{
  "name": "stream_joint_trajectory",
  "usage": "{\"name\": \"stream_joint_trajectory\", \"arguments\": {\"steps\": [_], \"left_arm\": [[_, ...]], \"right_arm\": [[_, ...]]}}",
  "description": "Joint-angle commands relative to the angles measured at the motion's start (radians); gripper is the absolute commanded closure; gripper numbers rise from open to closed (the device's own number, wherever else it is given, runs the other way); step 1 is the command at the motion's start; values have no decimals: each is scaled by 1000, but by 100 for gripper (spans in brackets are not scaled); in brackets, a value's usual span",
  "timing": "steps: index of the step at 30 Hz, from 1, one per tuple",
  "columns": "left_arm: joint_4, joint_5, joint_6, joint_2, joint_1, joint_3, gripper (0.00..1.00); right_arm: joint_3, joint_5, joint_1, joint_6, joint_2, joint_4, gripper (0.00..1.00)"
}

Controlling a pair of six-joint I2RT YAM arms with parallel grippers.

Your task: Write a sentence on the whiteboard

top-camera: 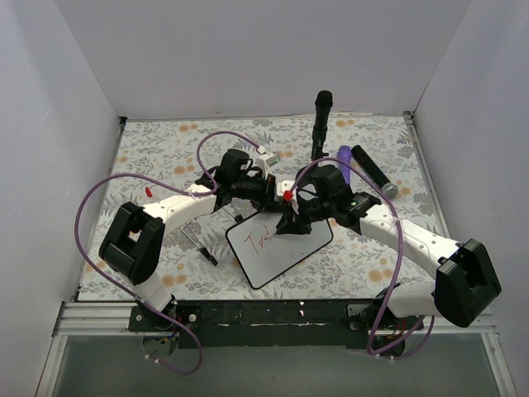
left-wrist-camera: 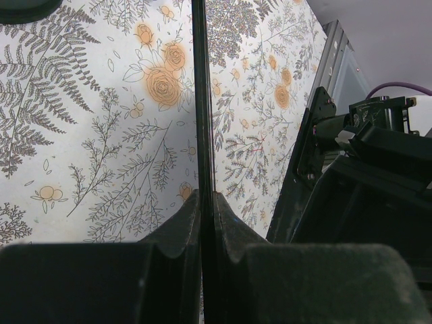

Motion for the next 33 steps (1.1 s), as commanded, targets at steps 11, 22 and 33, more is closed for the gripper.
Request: {"name": "stream_joint_trajectory", "arguments": {"steps": [11, 22, 33], "left_arm": [[20, 0, 83, -44, -1, -8, 100], [14, 0, 89, -44, -1, -7, 100], [8, 0, 94, -45, -1, -8, 100]], "right_arm": [[-13, 19, 10, -59, -19, -30, 99], [-19, 29, 10, -71, -25, -42, 99], [6, 69, 7, -69, -34, -42, 99]]}}
